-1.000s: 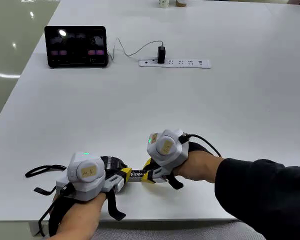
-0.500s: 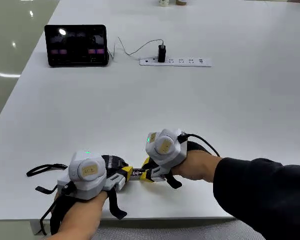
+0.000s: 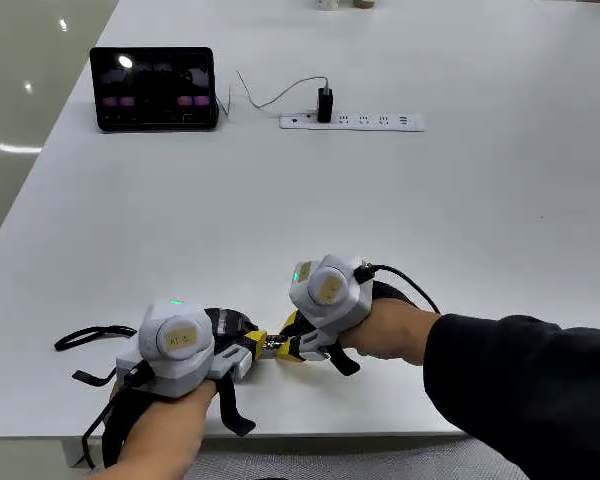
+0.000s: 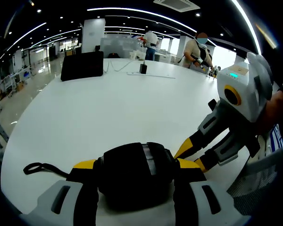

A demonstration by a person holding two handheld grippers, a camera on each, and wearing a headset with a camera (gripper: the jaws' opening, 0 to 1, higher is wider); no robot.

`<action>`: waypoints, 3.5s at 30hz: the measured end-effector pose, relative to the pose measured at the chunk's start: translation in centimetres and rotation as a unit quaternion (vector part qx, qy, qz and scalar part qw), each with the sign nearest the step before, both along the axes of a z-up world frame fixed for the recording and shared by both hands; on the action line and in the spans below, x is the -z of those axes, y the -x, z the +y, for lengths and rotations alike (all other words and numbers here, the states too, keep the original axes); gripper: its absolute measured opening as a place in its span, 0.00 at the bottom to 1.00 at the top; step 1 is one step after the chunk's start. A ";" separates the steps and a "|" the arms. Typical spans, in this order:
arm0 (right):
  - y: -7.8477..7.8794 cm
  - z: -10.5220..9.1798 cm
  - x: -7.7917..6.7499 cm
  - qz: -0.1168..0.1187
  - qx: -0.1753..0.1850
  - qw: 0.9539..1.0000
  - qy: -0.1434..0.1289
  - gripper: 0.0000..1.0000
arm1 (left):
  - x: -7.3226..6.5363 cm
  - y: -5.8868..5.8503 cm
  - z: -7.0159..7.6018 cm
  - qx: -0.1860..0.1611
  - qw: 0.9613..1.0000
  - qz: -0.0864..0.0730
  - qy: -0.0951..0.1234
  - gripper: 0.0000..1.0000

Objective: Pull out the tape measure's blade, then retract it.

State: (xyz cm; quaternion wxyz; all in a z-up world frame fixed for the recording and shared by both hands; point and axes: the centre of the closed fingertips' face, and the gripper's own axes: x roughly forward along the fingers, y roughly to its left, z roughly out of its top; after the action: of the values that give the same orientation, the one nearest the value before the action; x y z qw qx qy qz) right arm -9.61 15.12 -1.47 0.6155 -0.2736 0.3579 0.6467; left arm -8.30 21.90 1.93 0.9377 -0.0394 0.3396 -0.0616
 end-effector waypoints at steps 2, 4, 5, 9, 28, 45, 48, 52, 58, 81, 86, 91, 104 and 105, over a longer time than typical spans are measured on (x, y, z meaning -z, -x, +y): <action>0.0 0.1 0.0 0.002 0.001 1.000 0.000 0.12 | 0.0 0.0 0.0 0.000 1.000 0.000 0.000 0.59; 0.1 0.2 0.0 -0.001 0.001 1.000 -0.002 0.12 | 0.0 0.0 0.0 0.000 1.000 0.000 0.001 0.59; 0.1 0.2 0.0 -0.003 0.001 1.000 -0.002 0.12 | 0.0 0.0 0.0 0.000 1.000 0.000 0.000 0.59; 0.2 0.5 0.0 -0.012 -0.011 1.000 -0.005 0.12 | 0.0 0.0 0.0 0.000 1.000 0.000 0.001 0.59; 0.2 1.0 -0.1 -0.007 -0.008 1.000 -0.013 0.12 | 0.1 0.0 -0.1 0.002 1.000 0.003 -0.005 0.58; 0.3 1.9 -0.2 -0.009 -0.010 1.000 -0.023 0.12 | 0.1 0.1 0.0 0.001 1.000 0.005 0.001 0.58; 0.3 2.1 -0.2 -0.008 -0.009 1.000 -0.025 0.12 | 0.0 0.0 0.0 0.001 1.000 0.005 0.001 0.58; 0.3 2.1 -0.1 -0.009 -0.013 1.000 -0.024 0.12 | 0.0 0.0 0.0 0.001 1.000 0.005 0.001 0.58; 0.4 2.1 -0.1 -0.008 -0.010 1.000 -0.025 0.12 | 0.0 0.0 0.0 0.002 1.000 0.004 0.001 0.59; 0.3 1.7 -0.1 -0.023 0.014 0.999 -0.019 0.16 | 0.0 0.0 -0.1 0.004 1.000 0.000 0.006 0.61; 0.4 1.3 -0.3 -0.023 0.016 0.999 -0.020 0.16 | 0.1 0.1 -0.1 0.010 1.000 0.001 0.002 0.61; 0.3 0.6 -0.7 -0.025 0.024 0.999 -0.022 0.18 | -0.1 0.1 -0.6 0.015 1.000 0.003 0.020 0.68; -0.5 -2.3 -1.8 -0.022 0.072 0.997 -0.035 0.21 | -0.3 0.3 -1.7 0.056 0.997 0.018 0.042 0.92; -0.5 -2.6 -2.0 -0.022 0.075 0.996 -0.035 0.21 | -0.4 0.2 -1.7 0.062 0.997 0.017 0.045 0.95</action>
State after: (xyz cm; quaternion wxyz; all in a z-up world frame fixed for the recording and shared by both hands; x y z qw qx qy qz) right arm -9.12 12.52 0.49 0.6794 -0.2384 0.3404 0.6047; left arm -8.53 20.15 2.33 0.9233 -0.0620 0.3545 -0.1341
